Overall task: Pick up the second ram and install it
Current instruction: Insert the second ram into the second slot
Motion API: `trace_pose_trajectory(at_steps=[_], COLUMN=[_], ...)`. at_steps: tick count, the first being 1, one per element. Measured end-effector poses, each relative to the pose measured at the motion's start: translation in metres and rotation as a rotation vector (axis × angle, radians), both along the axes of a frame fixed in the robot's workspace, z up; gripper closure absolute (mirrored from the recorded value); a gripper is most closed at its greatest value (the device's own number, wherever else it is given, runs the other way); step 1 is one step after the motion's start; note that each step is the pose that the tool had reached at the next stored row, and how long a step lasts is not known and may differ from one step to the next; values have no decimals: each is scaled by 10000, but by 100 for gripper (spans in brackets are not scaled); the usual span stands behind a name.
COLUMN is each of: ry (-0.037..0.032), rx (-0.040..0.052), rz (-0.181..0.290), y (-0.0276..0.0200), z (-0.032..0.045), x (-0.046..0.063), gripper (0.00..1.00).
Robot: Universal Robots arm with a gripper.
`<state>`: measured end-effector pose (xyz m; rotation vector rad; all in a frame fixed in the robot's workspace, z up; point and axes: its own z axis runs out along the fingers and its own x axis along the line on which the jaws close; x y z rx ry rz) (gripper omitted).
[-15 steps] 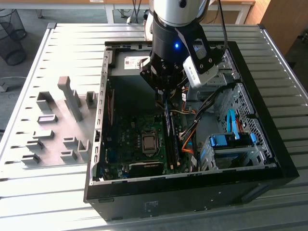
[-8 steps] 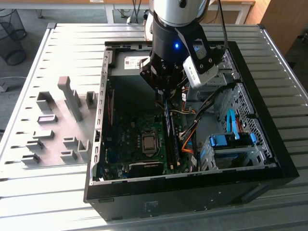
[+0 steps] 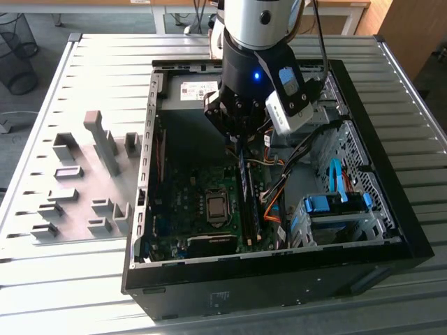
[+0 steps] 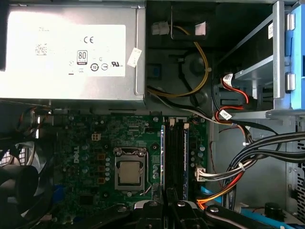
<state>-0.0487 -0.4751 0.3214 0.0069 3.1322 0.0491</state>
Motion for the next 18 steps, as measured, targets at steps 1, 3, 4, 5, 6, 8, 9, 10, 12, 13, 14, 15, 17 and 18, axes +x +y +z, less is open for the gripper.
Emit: trace_pose_trajectory(at_steps=[1,3,4,5,6,8,9,10,12,13,14,15,17,18], ry=[0,-1,-1,0,1,0,0,-1,0,-1,0,0,0,0], rx=[0,2,2,1,0,15,25,26,28,29,30,31,32,33], rz=[0,1,12,14,16,16,16,16,16,16,16,15,16,16], y=[-1,-3,-3,-3,-3,-3,-3,-3,-3,-3,-3,-3,-3,-3], z=[-18,-47,-53,-55,-54,-56,-55,-55,-55,-55,-55,-56,-55,-55], x=[10,12,13,13,13,13,13,13,13,13,13,13,13,13], gripper=[86,86,86,86,86,86,86,86,86,86,86,86,86,86])
